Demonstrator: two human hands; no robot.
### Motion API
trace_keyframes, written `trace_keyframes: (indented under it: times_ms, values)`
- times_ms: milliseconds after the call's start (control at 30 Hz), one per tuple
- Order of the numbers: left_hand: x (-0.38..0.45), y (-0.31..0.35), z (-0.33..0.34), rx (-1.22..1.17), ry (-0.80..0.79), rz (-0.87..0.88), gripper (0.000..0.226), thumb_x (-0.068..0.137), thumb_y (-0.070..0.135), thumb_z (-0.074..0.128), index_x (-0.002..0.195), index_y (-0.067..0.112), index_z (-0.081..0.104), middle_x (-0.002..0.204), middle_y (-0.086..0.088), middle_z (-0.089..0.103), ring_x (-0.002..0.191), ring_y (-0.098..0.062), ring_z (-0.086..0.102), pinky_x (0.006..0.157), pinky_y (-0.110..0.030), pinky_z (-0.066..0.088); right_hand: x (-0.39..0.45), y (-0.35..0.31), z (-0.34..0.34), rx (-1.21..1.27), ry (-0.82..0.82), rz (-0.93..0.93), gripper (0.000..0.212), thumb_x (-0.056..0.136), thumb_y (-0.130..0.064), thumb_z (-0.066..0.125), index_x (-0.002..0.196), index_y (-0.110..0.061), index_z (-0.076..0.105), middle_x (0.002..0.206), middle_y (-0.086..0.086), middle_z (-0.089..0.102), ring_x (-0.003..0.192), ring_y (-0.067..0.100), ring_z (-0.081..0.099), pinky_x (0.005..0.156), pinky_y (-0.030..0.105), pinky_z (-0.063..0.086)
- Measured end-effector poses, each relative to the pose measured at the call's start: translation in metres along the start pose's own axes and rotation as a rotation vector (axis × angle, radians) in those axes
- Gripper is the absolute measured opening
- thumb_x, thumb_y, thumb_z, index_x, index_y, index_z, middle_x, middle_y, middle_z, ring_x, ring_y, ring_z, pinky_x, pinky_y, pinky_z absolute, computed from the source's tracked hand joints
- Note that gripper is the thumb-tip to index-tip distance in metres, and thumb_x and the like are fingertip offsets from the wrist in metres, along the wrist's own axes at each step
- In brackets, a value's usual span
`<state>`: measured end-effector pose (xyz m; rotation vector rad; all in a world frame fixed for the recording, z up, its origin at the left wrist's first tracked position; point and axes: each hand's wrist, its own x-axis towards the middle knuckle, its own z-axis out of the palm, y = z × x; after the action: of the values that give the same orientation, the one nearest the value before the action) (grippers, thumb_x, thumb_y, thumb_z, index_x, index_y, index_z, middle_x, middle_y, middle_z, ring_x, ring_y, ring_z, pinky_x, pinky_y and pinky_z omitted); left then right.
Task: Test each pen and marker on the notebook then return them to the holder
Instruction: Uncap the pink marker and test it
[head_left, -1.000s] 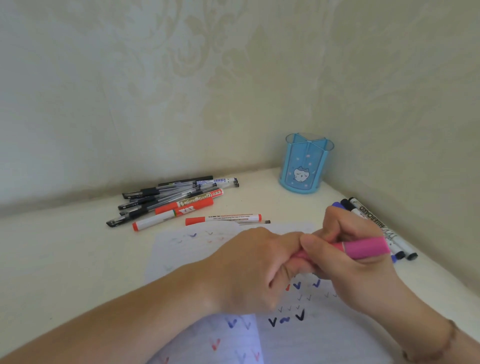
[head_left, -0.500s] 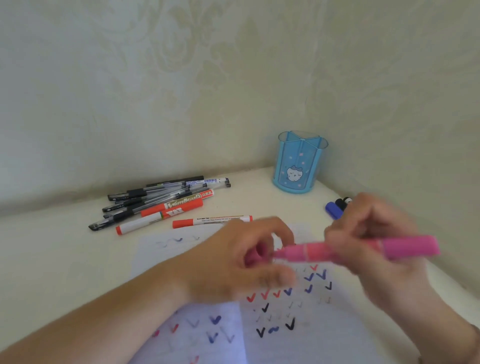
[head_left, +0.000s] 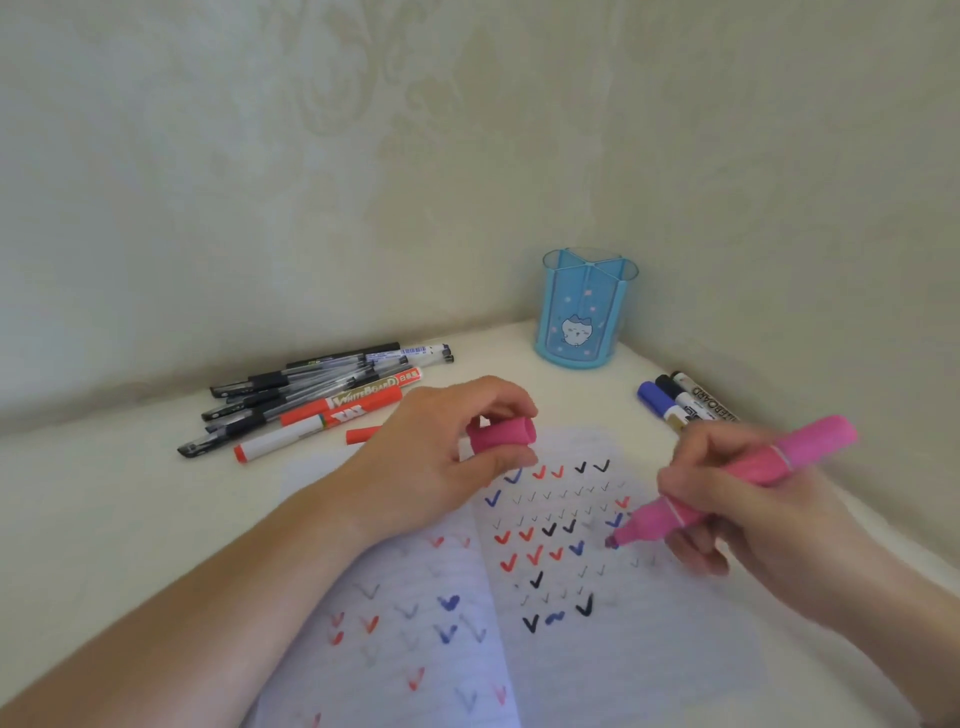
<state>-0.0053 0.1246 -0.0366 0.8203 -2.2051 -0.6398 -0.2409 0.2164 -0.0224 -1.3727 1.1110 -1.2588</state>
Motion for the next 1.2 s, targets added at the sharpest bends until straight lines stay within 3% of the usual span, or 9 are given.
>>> trace_keyframes:
  times_ms: [67,133,400,700,833,933,1067,1133,1200]
  values:
    - [-0.001,-0.001,0.002,0.038,-0.019,0.05,0.023,0.085,0.038,0.071,0.107,0.031,0.067,0.097,0.018,0.07,0.093,-0.002,0.063,0.083,-0.016,0.048,-0.011,0.009,0.005,0.069,0.088,0.051,0.057,0.045,-0.03,0.087,0.05,-0.008,0.035,0.041,0.005,0.032,0.036,0.013,0.028,0.04,0.016,0.027]
    - [-0.002,-0.001,0.003,0.039,-0.03,0.082,0.027,0.087,0.04,0.068,0.111,0.029,0.068,0.099,0.021,0.068,0.094,0.0,0.062,0.082,-0.016,0.047,-0.013,0.016,0.007,0.076,0.122,0.068,0.05,0.049,-0.023,0.079,0.049,-0.011,0.031,0.042,0.001,0.028,0.038,0.011,0.021,0.04,0.014,0.022]
    - [-0.001,-0.001,0.005,0.04,-0.085,0.072,0.03,0.086,0.05,0.064,0.113,0.036,0.065,0.103,0.02,0.07,0.093,0.001,0.064,0.083,-0.025,0.052,-0.015,0.02,0.011,-0.311,0.104,-0.055,0.03,0.065,-0.011,0.066,0.045,-0.007,0.043,0.042,0.002,0.045,0.044,0.015,0.032,0.044,0.024,0.023]
    - [-0.001,0.002,0.005,0.029,-0.119,0.059,0.03,0.082,0.035,0.076,0.11,0.025,0.071,0.098,0.017,0.069,0.092,0.005,0.062,0.082,-0.008,0.044,-0.012,0.023,0.007,-0.261,0.103,-0.023,0.029,0.061,-0.005,0.059,0.042,-0.012,0.038,0.041,0.004,0.038,0.041,0.014,0.03,0.042,0.019,0.026]
    - [0.0,0.002,0.005,0.051,-0.109,0.102,0.028,0.081,0.03,0.078,0.106,0.021,0.072,0.096,0.011,0.07,0.091,-0.002,0.063,0.084,-0.014,0.047,-0.009,0.023,0.006,-0.223,0.134,-0.028,0.039,0.069,0.001,0.062,0.043,-0.015,0.037,0.041,0.0,0.039,0.04,0.01,0.031,0.04,0.016,0.027]
    - [0.0,0.001,0.006,0.057,-0.103,0.119,0.028,0.082,0.022,0.078,0.109,0.018,0.071,0.098,0.007,0.07,0.092,-0.007,0.064,0.086,-0.022,0.048,-0.011,0.02,0.007,-0.107,0.157,-0.075,0.034,0.066,-0.019,0.075,0.051,-0.013,0.044,0.043,0.003,0.038,0.039,0.012,0.028,0.039,0.015,0.024]
    - [-0.001,0.002,0.005,0.077,-0.086,0.134,0.027,0.084,0.027,0.075,0.11,0.02,0.071,0.094,0.01,0.07,0.087,-0.004,0.062,0.082,-0.019,0.048,-0.01,0.015,0.006,0.02,0.125,-0.161,0.053,0.051,-0.057,0.087,0.077,-0.015,0.066,0.055,0.008,0.055,0.042,0.015,0.038,0.043,0.015,0.028]
    - [-0.001,0.004,0.004,0.083,-0.086,0.13,0.027,0.085,0.032,0.073,0.11,0.021,0.07,0.091,0.013,0.068,0.083,-0.002,0.06,0.079,-0.017,0.047,-0.009,0.015,0.004,0.022,0.127,-0.165,0.052,0.054,-0.058,0.083,0.085,-0.017,0.072,0.068,0.015,0.065,0.046,0.02,0.045,0.044,0.024,0.025]
    - [-0.001,0.005,0.004,0.073,-0.102,0.122,0.027,0.087,0.034,0.072,0.111,0.023,0.069,0.093,0.014,0.069,0.084,-0.002,0.06,0.079,-0.018,0.048,-0.009,0.016,0.003,0.076,0.145,-0.175,0.033,0.063,-0.04,0.074,0.085,-0.016,0.073,0.073,0.02,0.066,0.047,0.024,0.046,0.043,0.035,0.018]
